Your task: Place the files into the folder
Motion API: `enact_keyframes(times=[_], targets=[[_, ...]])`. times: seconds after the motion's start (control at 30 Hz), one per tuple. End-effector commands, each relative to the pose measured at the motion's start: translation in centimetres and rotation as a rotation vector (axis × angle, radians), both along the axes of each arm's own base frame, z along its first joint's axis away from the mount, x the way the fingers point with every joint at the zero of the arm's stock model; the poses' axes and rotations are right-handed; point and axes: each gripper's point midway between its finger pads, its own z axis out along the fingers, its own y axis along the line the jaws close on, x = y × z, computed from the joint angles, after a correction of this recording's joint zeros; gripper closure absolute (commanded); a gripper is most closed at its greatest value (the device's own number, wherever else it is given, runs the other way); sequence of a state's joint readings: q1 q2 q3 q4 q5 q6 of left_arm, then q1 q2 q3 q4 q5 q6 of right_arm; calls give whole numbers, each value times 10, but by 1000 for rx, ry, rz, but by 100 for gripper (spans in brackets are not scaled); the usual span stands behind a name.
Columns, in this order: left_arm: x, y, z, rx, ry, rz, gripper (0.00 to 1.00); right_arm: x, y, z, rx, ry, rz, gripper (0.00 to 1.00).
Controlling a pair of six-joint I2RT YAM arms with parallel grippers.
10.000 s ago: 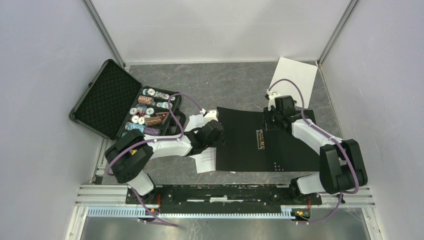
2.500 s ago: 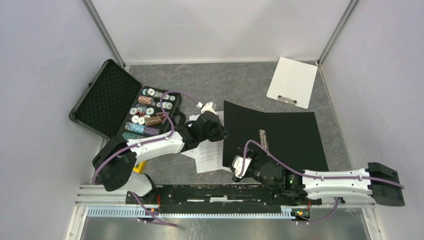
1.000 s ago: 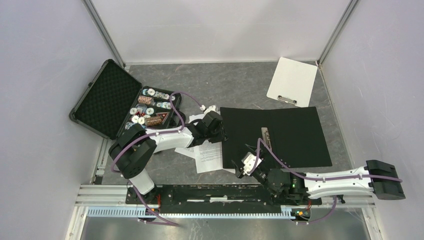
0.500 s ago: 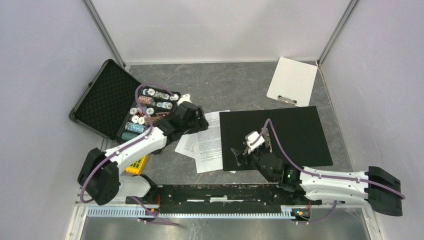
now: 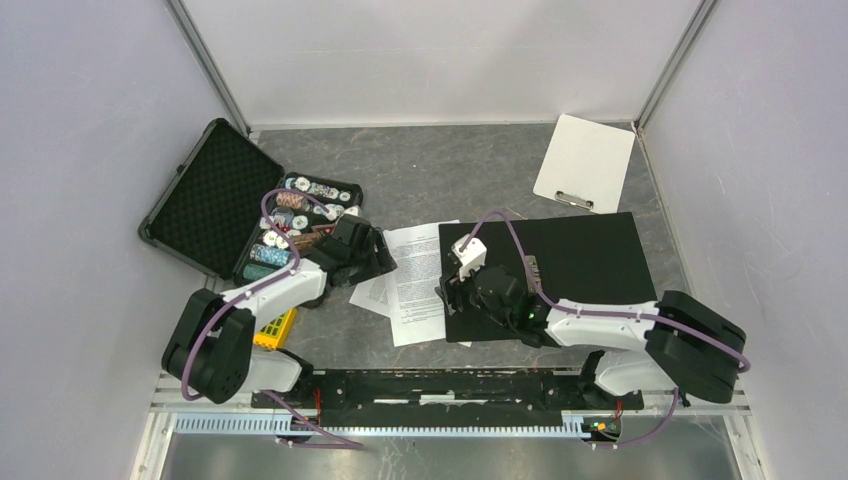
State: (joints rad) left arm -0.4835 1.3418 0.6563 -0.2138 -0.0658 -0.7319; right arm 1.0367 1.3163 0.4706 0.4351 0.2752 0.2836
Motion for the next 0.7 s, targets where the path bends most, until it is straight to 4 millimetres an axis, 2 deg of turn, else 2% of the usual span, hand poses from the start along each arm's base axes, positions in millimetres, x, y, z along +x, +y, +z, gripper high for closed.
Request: enact_keyframes(times=[0.0,0.3,0.67], targets=[[16,-14,1,-48,-72,-59,24,0,17,11,97,14,45,35],[15,-14,-25,-44,-4,-13,27,2,7,-5,88,29,30,35],[19,-39,-8,-185,-35,-53,28,-8,-4,-52,53,119,29,36]])
